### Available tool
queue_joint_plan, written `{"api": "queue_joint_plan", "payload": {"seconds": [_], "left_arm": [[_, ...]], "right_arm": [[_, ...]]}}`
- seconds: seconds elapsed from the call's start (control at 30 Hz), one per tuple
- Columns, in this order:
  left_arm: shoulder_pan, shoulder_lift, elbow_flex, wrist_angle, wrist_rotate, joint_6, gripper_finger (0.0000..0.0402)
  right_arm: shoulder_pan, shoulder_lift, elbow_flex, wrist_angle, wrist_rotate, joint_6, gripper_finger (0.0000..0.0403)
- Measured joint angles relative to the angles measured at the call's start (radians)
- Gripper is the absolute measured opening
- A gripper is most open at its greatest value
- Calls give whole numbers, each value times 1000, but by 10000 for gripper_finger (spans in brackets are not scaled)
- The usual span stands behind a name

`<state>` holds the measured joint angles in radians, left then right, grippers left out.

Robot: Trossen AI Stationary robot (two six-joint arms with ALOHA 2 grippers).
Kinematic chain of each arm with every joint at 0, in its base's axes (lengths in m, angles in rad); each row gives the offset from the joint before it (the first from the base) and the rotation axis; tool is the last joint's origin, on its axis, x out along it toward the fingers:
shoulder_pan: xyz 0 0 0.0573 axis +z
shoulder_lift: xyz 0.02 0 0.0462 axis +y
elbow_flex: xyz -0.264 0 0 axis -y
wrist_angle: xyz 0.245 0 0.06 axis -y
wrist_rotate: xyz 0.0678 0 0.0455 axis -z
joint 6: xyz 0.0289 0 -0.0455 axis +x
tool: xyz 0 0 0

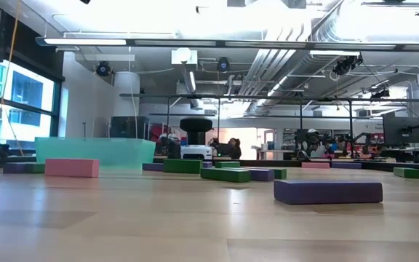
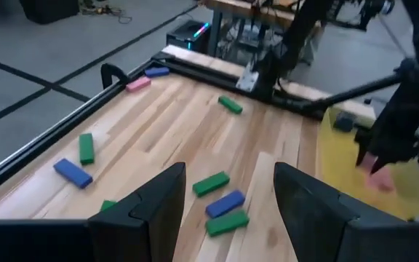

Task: Sort blocks
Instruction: Put the pink block into the yellow bin, then put the blue block into the blue bin

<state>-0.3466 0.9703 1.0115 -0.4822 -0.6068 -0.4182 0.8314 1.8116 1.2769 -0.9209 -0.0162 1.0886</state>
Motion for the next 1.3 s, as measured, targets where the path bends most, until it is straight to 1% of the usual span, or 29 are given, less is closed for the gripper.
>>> {"api": "queue_joint_plan", "payload": {"seconds": [0.17,0.3,0.4,0.47,0.57,0.63,0.73,0.8,0.9,0.97,1.03,1.1,1.17,1.23,1.3], "left_arm": [[7,4,0,18,0,-52,197],[8,24,0,18,-1,-103,197],[8,57,0,31,-1,-135,196],[8,84,0,53,-1,-166,196],[18,130,4,76,6,-244,196],[37,170,23,50,48,-316,195],[87,239,64,-86,134,-488,195],[124,289,89,-202,230,-564,195],[176,353,98,-354,414,-572,195],[207,391,99,-454,533,-535,195],[237,434,99,-569,614,-482,195],[273,476,99,-699,640,-456,195],[321,513,96,-809,641,-451,195],[374,530,68,-847,645,-441,195],[424,530,16,-822,672,-407,195]], "right_arm": [[-6,-26,17,-32,32,-51,140],[-8,-105,18,-84,39,-58,182],[-9,-188,18,-120,67,-58,200],[-9,-246,18,-142,120,-52,204],[-10,-331,18,-184,278,-20,205],[-19,-380,18,-204,417,7,205],[-46,-434,18,-213,637,37,206],[-74,-461,18,-206,762,37,206],[-122,-478,18,-196,887,37,206],[-156,-479,18,-186,930,32,206],[-188,-476,18,-177,941,19,206],[-217,-470,18,-164,924,-18,206],[-238,-465,18,-151,901,-56,206],[-253,-465,18,-144,887,-85,206],[-263,-465,18,-140,876,-103,206]]}}
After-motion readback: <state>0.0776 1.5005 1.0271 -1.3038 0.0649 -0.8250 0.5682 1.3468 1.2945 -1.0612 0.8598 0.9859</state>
